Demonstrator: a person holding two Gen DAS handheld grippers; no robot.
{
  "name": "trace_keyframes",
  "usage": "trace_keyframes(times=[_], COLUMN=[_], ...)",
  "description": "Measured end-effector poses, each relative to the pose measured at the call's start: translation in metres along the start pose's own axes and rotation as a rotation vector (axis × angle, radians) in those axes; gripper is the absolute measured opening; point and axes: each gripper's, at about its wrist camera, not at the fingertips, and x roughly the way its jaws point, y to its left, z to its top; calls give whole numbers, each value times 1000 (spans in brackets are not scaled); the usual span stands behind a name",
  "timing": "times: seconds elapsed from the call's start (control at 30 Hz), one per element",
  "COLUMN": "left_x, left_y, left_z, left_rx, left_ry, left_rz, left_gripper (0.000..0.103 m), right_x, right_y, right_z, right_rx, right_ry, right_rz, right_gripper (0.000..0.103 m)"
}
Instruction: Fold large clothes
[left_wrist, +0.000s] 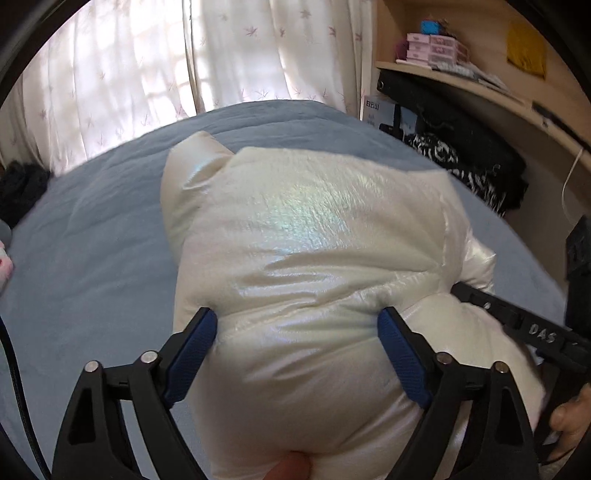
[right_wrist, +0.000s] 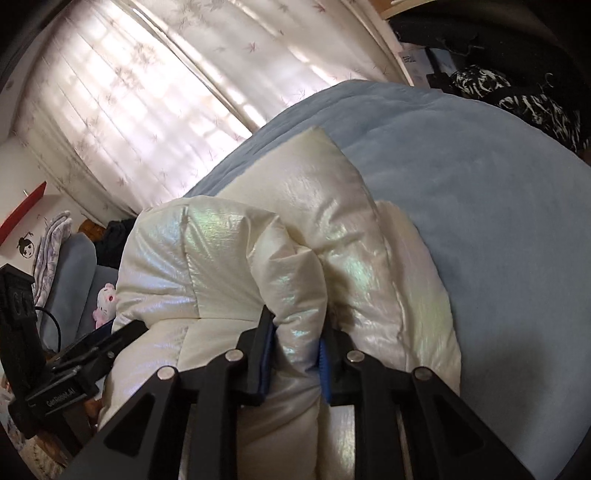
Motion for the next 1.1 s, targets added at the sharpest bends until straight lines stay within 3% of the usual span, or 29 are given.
trace_keyframes(times=[0.27,0.37,0.6,0.7,0.73,0.77,0.83,0.9,1.0,1.03,1.07,1.1], left_x=[23,24,12,16,17,20,23,24,25,26,25,25], left_y=[-3,-2,-11,-25,-26,-26,-24,-22,-20,-20,-20,-20], left_z=[-6,-5,-4,-8,-10,-11,-12,-12,-10,-9,-9,-10], left_rx=[-30,-25,0,23,22,16,0,-6,-11,-8,-6,-5], left_ry=[6,23,50,25,18,14,18,20,23,25,26,27], left_rz=[16,5,-31,34,61,68,56,46,41,43,44,44], left_gripper=[102,102,102,102,102,102,102,102,102,102,102,102], right_x=[5,0,-46,-56,-51,-44,-42,-56,-75,-78,-79,-77], right_y=[-1,5,12,-11,-21,-40,-70,-66,-45,-37,-27,-20], right_z=[-8,-12,-4,-8,-11,-16,-26,-25,-9,-3,4,8], right_rx=[-22,-26,-21,5,27,81,212,221,217,210,197,185], right_ry=[-10,-9,-15,-17,8,57,92,50,8,6,14,29], right_rz=[-20,-57,-135,-218,-281,-322,-281,-240,-110,-55,-2,26], right_gripper=[18,18,9,7,0,0,0,1,4,14,34,45])
